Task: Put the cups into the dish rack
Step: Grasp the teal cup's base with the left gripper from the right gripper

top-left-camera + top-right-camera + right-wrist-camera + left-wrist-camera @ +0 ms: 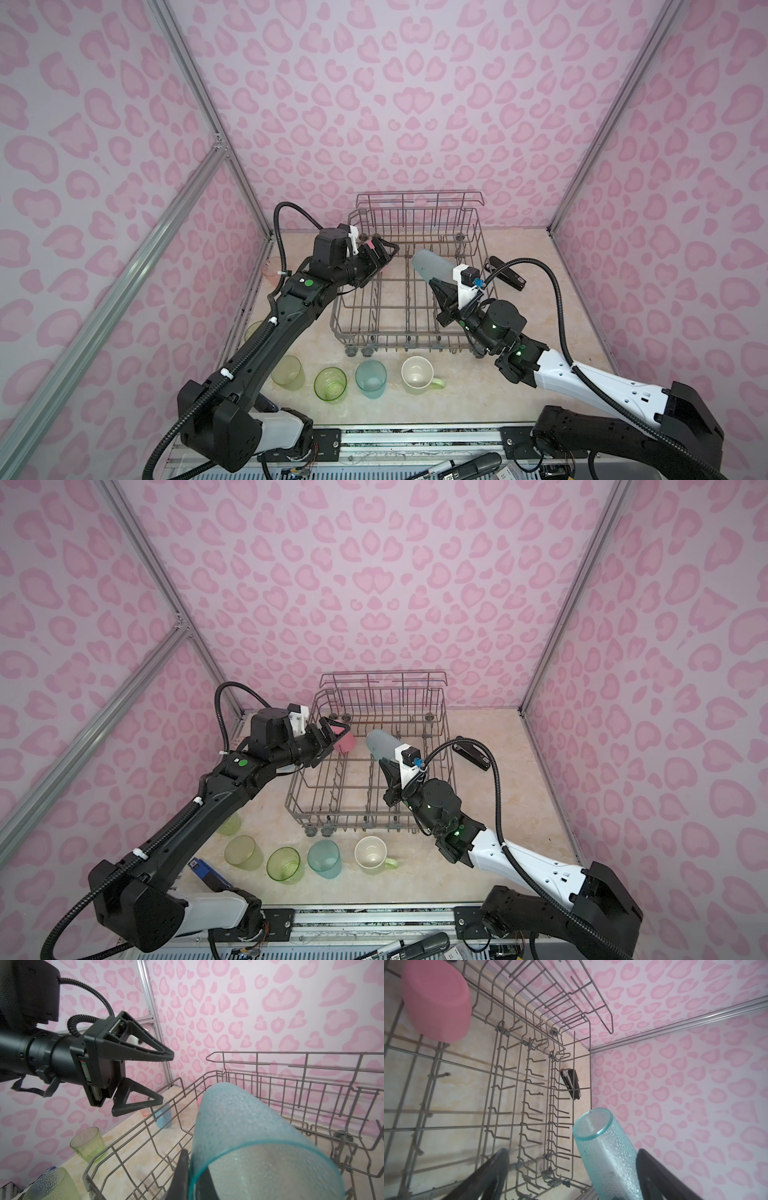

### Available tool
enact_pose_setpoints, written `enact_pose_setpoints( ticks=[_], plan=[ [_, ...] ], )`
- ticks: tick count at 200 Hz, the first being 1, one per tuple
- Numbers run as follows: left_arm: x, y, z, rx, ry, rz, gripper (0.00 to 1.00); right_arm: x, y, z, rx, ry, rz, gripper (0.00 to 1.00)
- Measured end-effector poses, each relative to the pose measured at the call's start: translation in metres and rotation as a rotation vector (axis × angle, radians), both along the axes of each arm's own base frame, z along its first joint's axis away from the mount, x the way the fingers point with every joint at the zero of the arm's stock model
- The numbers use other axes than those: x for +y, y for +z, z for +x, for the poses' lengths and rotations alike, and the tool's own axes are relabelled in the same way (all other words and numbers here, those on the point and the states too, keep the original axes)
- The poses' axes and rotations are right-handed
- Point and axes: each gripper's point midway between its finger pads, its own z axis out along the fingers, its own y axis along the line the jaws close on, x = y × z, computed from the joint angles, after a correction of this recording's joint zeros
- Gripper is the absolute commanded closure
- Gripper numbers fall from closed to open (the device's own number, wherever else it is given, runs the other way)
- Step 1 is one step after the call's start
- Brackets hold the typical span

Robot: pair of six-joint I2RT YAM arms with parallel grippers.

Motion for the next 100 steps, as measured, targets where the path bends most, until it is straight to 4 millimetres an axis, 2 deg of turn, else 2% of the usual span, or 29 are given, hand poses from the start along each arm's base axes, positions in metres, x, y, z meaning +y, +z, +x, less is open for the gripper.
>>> enact_pose_setpoints(
  ticks=[72, 100],
  plan=[
    [-0.008, 0.0, -0.001, 0.14, 0.042, -0.169, 0.04, 0.036, 0.009, 0.012, -0.011, 0.031, 0.036, 1.0],
    [-0.011, -0.004, 0.001, 0.173, 0.045, -0.189, 0.04, 0.049, 0.013, 0.006, -0.011, 0.078, 0.051, 1.0]
  ],
)
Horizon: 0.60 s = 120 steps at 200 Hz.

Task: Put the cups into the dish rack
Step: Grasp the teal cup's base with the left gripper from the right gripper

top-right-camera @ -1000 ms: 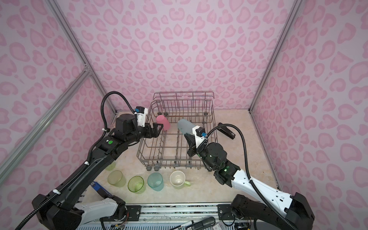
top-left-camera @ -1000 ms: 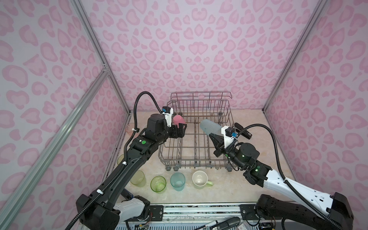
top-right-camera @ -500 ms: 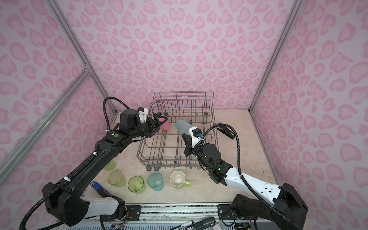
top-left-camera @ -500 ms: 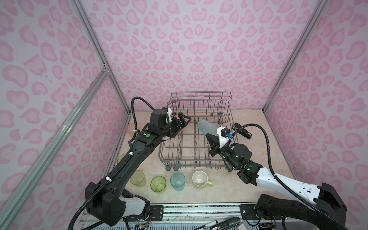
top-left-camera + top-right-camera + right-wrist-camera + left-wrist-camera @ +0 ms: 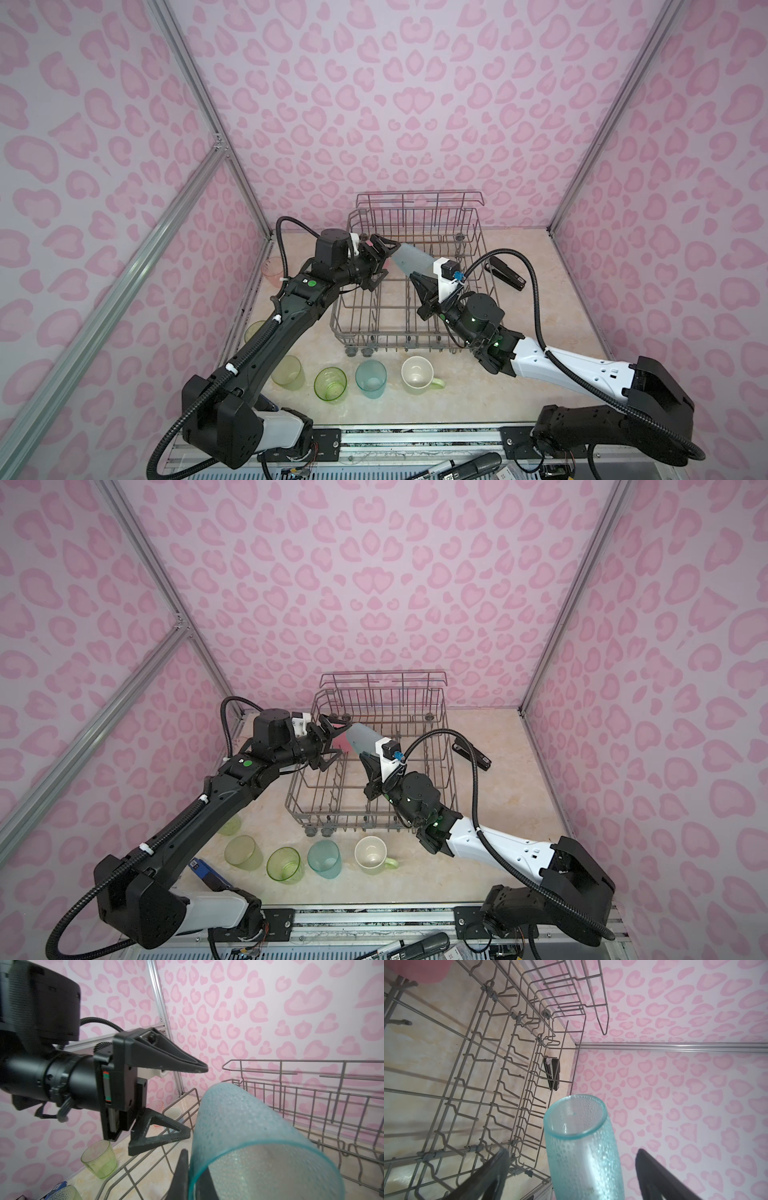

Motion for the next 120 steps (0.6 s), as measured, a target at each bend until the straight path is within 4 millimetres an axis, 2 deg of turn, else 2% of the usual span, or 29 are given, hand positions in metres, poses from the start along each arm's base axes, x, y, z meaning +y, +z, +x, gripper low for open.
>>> enact_pose_setpoints(
  ticks=[68, 120],
  plan=[
    [-0.012, 0.0, 0.009, 0.023, -0.017, -0.068, 0.08, 0.015, 0.009, -0.004, 0.0, 0.045, 0.022, 1.0],
    [-0.017, 0.005, 0.013, 0.015, -0.026, -0.106, 0.1, 0.022, 0.007, -0.003, 0.008, 0.063, 0.02, 1.0]
  ],
)
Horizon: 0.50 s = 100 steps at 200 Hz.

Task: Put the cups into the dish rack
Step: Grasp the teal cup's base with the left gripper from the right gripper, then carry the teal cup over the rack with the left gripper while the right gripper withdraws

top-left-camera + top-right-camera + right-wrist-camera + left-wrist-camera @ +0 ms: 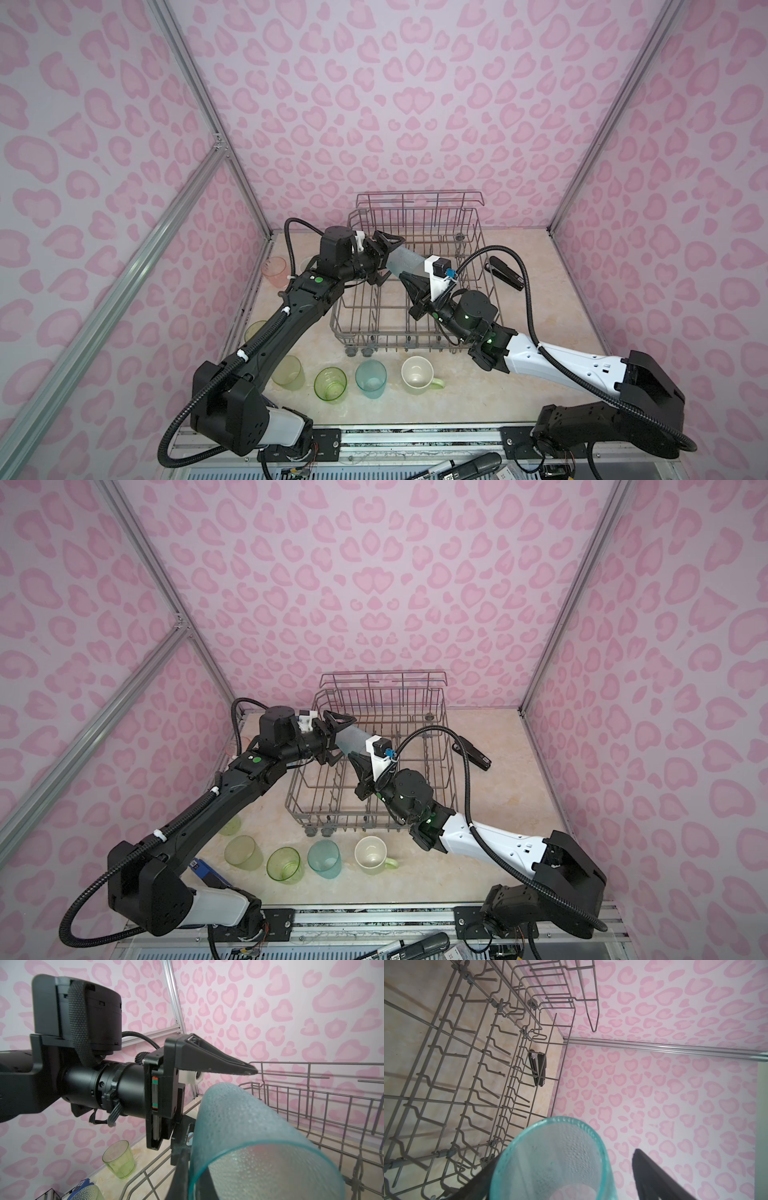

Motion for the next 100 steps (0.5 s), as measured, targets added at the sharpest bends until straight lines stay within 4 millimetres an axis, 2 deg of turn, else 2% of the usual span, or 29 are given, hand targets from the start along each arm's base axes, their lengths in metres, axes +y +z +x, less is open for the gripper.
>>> enact_pose_setpoints(
  ticks=[46, 86, 100],
  plan=[
    [-0.002, -0.006, 0.004, 0.009, 0.0, -0.004, 0.14, 0.009, -0.003, 0.004, 0.005, 0.011, -0.007, 1.0],
    [-0.002, -0.012, 0.005, 0.026, 0.004, -0.006, 0.23, 0.014, -0.004, 0.006, 0.007, 0.017, 0.001, 1.0],
    [-0.003, -0.012, 0.005, 0.025, 0.003, -0.007, 0.29, 0.014, -0.004, 0.006, 0.007, 0.018, 0.002, 1.0]
  ],
)
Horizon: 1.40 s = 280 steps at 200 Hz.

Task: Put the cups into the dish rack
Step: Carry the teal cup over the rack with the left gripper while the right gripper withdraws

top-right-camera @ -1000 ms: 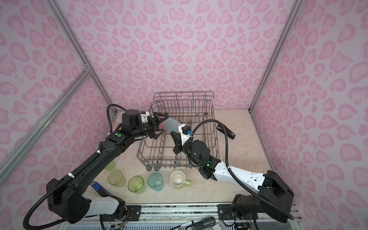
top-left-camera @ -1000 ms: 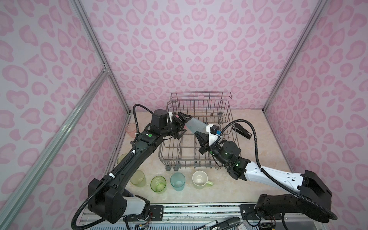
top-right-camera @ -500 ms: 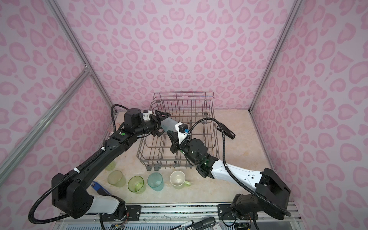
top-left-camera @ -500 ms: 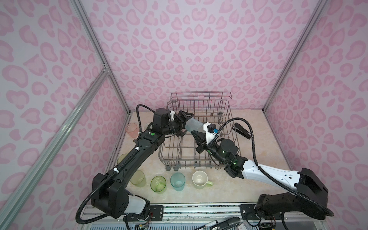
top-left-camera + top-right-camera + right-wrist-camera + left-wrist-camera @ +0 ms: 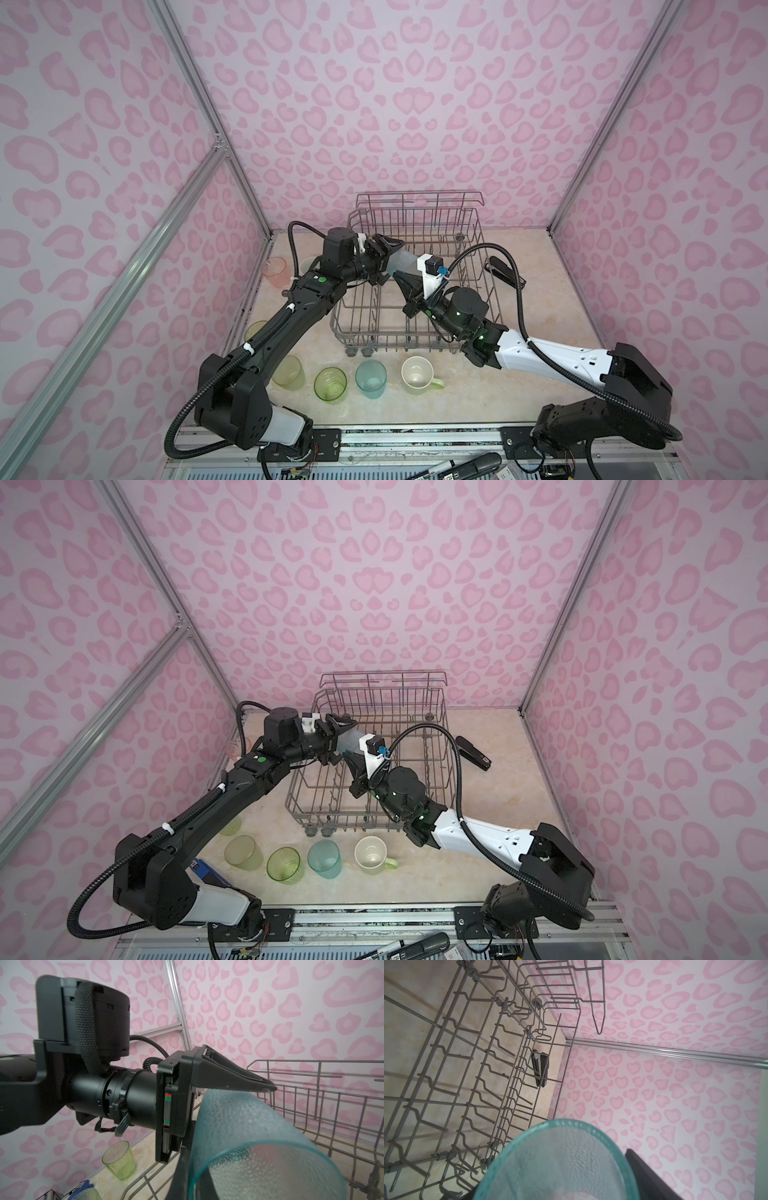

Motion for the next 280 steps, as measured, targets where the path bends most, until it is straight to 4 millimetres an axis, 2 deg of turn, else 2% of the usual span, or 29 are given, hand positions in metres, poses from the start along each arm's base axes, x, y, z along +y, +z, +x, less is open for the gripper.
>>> enact_pose_setpoints(
  ticks=[52, 100, 152, 173, 185, 203, 244, 280],
  plan=[
    [0.001, -0.002, 0.002, -0.009, 0.013, -0.015, 0.36, 0.0, -0.001, 0.0, 0.005, 0.001, -0.004, 1.0],
    [0.007, 0.002, 0.006, -0.053, 0.048, -0.002, 0.38, -0.001, 0.002, -0.002, 0.018, 0.003, 0.006, 0.7],
    [0.013, 0.008, 0.013, -0.126, 0.075, 0.043, 0.38, -0.013, 0.006, -0.007, 0.028, -0.007, 0.011, 0.54],
    [0.015, 0.022, 0.019, -0.197, 0.085, 0.074, 0.38, -0.028, 0.002, -0.01, 0.038, -0.035, 0.0, 0.52],
    [0.017, 0.035, 0.024, -0.26, 0.094, 0.101, 0.36, -0.044, -0.003, -0.008, 0.058, -0.074, -0.01, 0.51],
    [0.021, 0.043, 0.031, -0.331, 0.113, 0.157, 0.34, -0.067, -0.01, -0.001, 0.092, -0.14, -0.027, 0.51],
    [0.025, 0.036, 0.056, -0.429, 0.132, 0.329, 0.34, -0.113, -0.041, 0.014, 0.197, -0.26, -0.088, 0.51],
    [0.021, 0.024, 0.078, -0.523, 0.126, 0.49, 0.34, -0.143, -0.067, 0.029, 0.29, -0.344, -0.15, 0.51]
  ],
)
